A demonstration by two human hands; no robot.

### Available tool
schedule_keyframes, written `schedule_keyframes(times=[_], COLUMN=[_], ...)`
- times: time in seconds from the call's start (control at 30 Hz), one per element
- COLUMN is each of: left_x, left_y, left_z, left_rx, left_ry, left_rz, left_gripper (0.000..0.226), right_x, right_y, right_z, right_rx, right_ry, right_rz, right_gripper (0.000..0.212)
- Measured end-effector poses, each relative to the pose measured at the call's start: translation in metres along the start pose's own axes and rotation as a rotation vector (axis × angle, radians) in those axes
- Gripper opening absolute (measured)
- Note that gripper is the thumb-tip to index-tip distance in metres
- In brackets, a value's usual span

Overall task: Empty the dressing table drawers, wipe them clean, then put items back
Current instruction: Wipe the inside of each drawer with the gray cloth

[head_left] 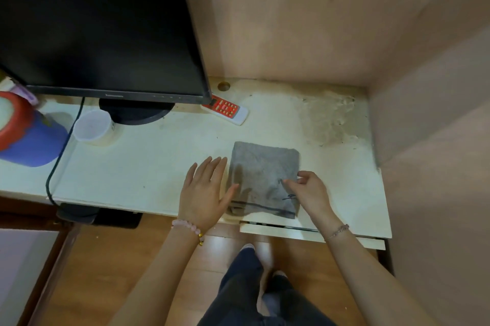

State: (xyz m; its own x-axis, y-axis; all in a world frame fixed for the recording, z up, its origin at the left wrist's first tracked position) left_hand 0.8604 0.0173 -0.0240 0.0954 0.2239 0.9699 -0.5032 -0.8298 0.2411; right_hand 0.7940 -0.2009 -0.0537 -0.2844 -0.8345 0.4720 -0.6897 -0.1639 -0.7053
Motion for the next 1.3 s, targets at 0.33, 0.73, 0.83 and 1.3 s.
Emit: schedule_keyframes(times=[0.33,0.73,0.83,1.3], left_x=[-0.001,0.039,0.052,0.082], left_y=[-0.016,-0.027,-0.031,-0.032], left_z=[0.009,0.017,0.016,-0.043], left_rx=[-0.019,-0.031,-0.028,0.213], left_ry=[-0.014,0.146,0.194,0.289], left_rz=[-0.011,0.002,-0.005,0.128], left_gripper=[0.067,0.059,0.060,0.063], right_x=[-0.010,0.003,0.007,0.001], right_y=[-0.007,-0.052,-0.068,-0.107], right_z=[0.000,-0.021,-0.026,-0.045], right_rx=[0.002,0.148,0.208,0.386], right_ry=[-0.089,-0.108,-0.114,-0.334], right_rz=[0.314,0.553,0.571,0.527], right_gripper=[0.013,0.018,0.016,0.015])
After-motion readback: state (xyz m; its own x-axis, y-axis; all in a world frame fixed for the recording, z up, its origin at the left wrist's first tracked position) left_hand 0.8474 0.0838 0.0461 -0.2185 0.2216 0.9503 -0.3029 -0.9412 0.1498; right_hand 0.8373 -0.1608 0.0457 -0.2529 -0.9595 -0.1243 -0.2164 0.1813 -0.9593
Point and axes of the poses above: each hand's wrist, its own z-axis towards the middle knuckle, its own x-axis out of the back of the hand, y = z × x, the point moved 2 cm from there along z, towards the middle knuckle, and after that the axes turned 3 degrees about -z, right-handed, at the moved point
